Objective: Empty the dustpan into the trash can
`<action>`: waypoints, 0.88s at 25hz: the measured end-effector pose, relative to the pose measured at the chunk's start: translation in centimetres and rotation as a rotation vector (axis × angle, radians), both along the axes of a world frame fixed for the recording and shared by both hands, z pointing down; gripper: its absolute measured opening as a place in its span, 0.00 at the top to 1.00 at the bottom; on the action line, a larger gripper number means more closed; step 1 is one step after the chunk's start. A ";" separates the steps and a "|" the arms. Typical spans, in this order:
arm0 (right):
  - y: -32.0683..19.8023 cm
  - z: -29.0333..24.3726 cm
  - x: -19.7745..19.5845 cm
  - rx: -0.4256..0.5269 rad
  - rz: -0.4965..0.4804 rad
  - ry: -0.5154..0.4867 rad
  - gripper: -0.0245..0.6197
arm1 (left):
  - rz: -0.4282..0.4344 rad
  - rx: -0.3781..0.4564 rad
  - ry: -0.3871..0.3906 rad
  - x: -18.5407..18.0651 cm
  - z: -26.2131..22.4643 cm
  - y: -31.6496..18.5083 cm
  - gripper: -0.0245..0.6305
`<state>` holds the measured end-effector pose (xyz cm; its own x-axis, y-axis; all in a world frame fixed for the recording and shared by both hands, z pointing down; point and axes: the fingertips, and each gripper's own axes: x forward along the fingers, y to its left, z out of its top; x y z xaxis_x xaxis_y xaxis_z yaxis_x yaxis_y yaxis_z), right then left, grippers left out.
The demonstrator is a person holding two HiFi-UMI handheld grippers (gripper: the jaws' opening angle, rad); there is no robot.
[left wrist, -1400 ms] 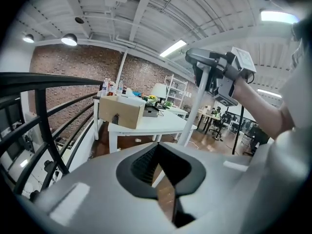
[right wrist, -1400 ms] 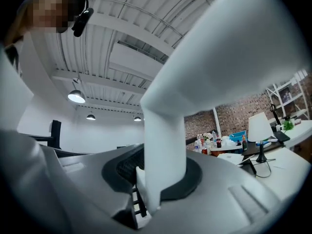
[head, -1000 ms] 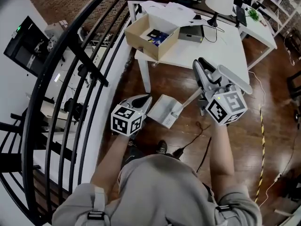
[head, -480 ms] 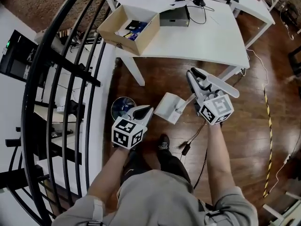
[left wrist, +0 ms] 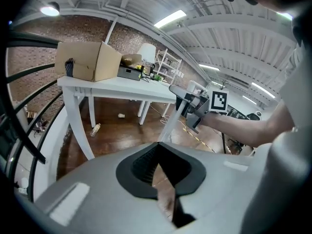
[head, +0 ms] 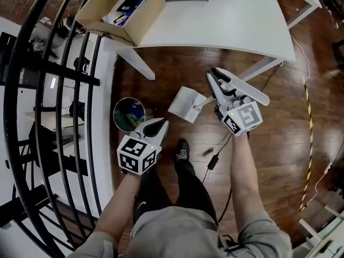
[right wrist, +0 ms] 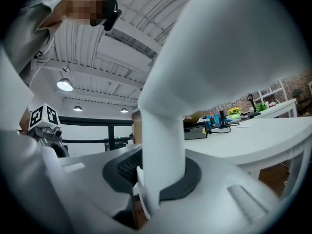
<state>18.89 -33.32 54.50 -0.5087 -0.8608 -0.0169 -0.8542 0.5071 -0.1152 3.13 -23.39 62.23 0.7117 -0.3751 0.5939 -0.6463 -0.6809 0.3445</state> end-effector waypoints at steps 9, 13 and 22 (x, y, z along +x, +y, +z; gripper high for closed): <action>3.6 2.9 1.3 -0.032 0.049 0.007 0.83 | 0.010 -0.034 0.007 1.5 0.8 1.3 0.95; 5.9 4.1 3.6 -0.067 0.141 -0.037 0.76 | 0.040 -0.028 0.003 2.6 0.5 2.0 0.95; 10.2 6.4 7.2 -0.231 0.329 -0.068 0.46 | 0.085 -0.009 0.016 3.7 -1.9 4.6 0.95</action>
<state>26.06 -23.09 60.93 -0.2096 -0.9626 0.1719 -0.9530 0.1617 -0.2563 6.83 -18.83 60.29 0.7504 -0.3069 0.5854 -0.5803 -0.7300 0.3611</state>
